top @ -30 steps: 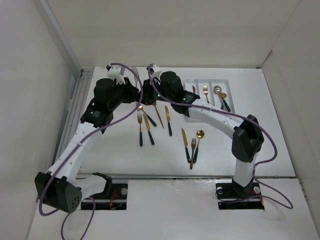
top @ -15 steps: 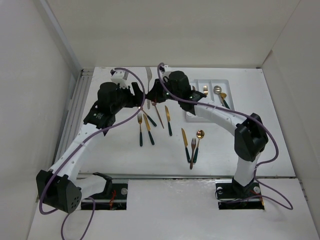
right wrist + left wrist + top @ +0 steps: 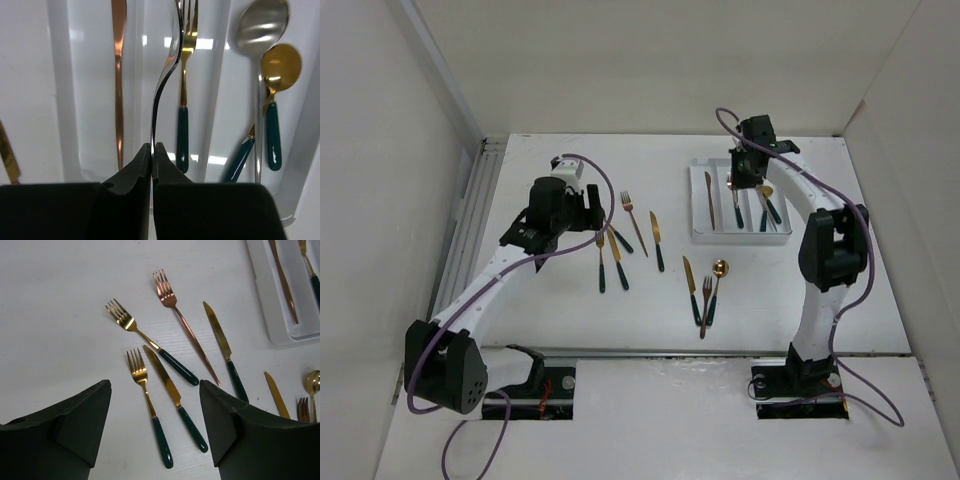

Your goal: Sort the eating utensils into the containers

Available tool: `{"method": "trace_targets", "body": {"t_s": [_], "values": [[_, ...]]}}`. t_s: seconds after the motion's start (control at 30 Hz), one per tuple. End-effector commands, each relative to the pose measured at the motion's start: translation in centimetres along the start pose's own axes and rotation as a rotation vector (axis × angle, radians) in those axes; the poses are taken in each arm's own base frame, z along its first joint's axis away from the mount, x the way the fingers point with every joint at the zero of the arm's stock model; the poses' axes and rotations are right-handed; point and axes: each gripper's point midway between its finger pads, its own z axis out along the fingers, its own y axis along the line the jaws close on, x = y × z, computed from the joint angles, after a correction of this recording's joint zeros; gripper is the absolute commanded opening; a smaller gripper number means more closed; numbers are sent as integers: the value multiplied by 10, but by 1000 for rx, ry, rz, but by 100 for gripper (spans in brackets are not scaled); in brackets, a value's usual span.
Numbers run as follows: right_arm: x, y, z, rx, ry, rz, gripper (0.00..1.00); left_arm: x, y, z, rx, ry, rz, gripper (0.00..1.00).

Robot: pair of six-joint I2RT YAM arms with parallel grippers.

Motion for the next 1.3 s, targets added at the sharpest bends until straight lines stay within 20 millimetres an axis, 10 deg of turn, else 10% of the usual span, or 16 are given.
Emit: {"method": "trace_targets", "body": {"t_s": [0.0, 0.37, 0.63, 0.8, 1.0, 1.27], "values": [[10, -19, 0, 52, 87, -56, 0, -5, 4, 3, -15, -13, 23, 68], [57, -18, 42, -7, 210, -8, 5, 1, 14, 23, -66, 25, 41, 65], [54, -15, 46, -15, 209, 24, 49, 4, 21, 29, -89, 41, 37, 63], [37, -21, 19, 31, 156, 28, 51, 23, 22, 34, -78, 75, 24, 44], [0, -9, -32, 54, 1, -5, 52, 98, 20, 47, 51, 357, 188, 44], [7, 7, -49, 16, -35, -17, 52, 118, 23, 56, 45, 481, 233, 56]]}}
